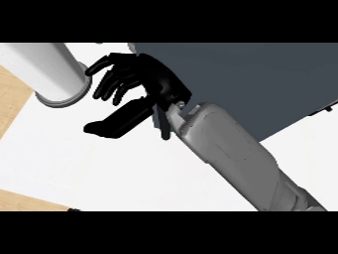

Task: Pick up the bottled water, place it into the cabinet and close the cabinet

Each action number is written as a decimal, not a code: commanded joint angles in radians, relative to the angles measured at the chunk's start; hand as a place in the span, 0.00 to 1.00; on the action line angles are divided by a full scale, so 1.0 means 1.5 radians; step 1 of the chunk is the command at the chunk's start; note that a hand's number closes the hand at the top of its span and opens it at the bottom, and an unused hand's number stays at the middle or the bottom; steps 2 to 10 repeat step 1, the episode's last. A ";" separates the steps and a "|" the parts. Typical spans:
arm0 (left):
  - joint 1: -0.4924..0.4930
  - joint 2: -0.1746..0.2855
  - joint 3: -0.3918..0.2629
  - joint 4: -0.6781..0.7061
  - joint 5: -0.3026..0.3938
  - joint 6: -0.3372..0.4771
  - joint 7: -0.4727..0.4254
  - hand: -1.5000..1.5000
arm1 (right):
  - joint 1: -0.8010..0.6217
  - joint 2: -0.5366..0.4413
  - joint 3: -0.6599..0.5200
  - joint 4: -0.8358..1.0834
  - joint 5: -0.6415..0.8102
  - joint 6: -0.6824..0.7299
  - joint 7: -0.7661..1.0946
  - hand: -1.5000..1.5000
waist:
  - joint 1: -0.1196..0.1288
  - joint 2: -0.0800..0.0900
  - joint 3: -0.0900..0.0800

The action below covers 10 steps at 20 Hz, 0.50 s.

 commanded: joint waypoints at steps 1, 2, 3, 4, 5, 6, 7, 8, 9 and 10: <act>0.003 -0.007 -0.001 0.004 0.000 0.002 -0.002 0.00 | -0.061 -0.001 -0.108 0.085 -0.001 -0.089 -0.050 0.00 | -0.032 0.007 0.015; 0.003 -0.007 -0.001 0.004 0.000 0.002 -0.002 0.00 | -0.061 -0.001 -0.108 0.085 -0.001 -0.089 -0.050 0.00 | -0.032 0.007 0.015; 0.003 -0.007 -0.001 0.004 0.000 0.002 -0.002 0.00 | -0.061 -0.001 -0.108 0.085 -0.001 -0.089 -0.050 0.00 | -0.032 0.007 0.015; 0.003 -0.007 -0.001 0.004 0.000 0.002 -0.002 0.00 | -0.061 -0.001 -0.108 0.085 -0.001 -0.089 -0.050 0.00 | -0.032 0.007 0.015; 0.003 -0.007 -0.001 0.004 0.000 0.002 -0.002 0.00 | -0.061 -0.001 -0.108 0.085 -0.001 -0.089 -0.050 0.00 | -0.032 0.007 0.015; 0.003 -0.007 -0.001 0.004 0.000 0.002 -0.002 0.00 | -0.061 -0.001 -0.108 0.085 -0.001 -0.089 -0.050 0.00 | -0.032 0.007 0.015; 0.003 -0.007 -0.001 0.004 0.000 0.002 -0.002 0.00 | -0.061 -0.001 -0.108 0.085 -0.001 -0.089 -0.050 0.00 | -0.032 0.007 0.015; 0.003 -0.007 -0.001 0.004 0.000 0.002 -0.002 0.00 | -0.061 -0.001 -0.108 0.085 -0.001 -0.089 -0.050 0.00 | -0.032 0.007 0.015; 0.003 -0.007 -0.001 0.004 0.000 0.002 -0.002 0.00 | -0.061 -0.001 -0.108 0.085 -0.001 -0.089 -0.050 0.00 | -0.032 0.007 0.015; 0.003 -0.007 -0.001 0.004 0.000 0.002 -0.002 0.00 | -0.061 -0.001 -0.108 0.085 -0.001 -0.089 -0.050 0.00 | -0.032 0.007 0.015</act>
